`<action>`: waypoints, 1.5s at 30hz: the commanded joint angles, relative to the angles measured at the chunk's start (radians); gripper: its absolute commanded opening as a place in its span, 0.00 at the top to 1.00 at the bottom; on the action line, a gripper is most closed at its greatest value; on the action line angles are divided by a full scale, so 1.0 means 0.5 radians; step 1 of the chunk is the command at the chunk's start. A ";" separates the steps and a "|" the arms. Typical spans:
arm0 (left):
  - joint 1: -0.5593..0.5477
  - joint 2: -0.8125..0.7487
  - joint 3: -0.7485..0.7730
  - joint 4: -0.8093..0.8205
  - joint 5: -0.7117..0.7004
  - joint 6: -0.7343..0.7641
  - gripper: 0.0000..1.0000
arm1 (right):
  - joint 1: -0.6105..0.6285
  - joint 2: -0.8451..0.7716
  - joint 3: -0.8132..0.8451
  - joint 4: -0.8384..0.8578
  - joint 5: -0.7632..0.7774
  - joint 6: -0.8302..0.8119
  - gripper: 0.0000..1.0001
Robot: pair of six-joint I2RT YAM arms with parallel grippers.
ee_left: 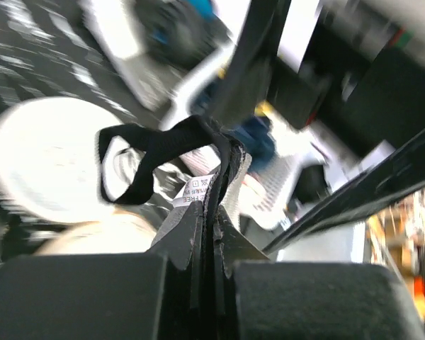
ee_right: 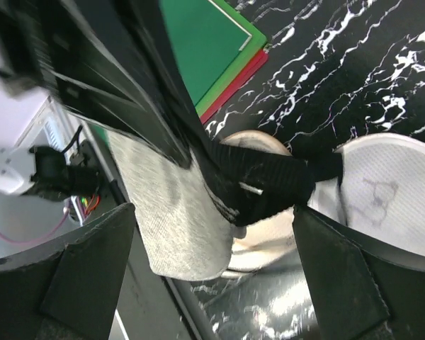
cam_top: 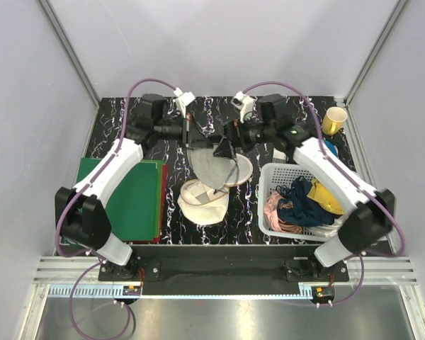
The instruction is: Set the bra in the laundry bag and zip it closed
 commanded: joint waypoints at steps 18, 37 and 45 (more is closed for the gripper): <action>-0.557 -0.588 -0.166 -0.015 0.462 0.168 1.00 | 0.056 -1.287 -0.662 -0.075 -0.519 -0.040 0.00; -0.720 -0.637 -0.071 0.233 0.103 -0.298 1.00 | 0.123 -1.401 -0.905 0.533 -0.535 0.410 0.00; -0.720 -0.683 -0.215 0.711 -0.130 -0.805 1.00 | 0.179 -1.419 -1.089 0.889 -0.369 0.708 0.03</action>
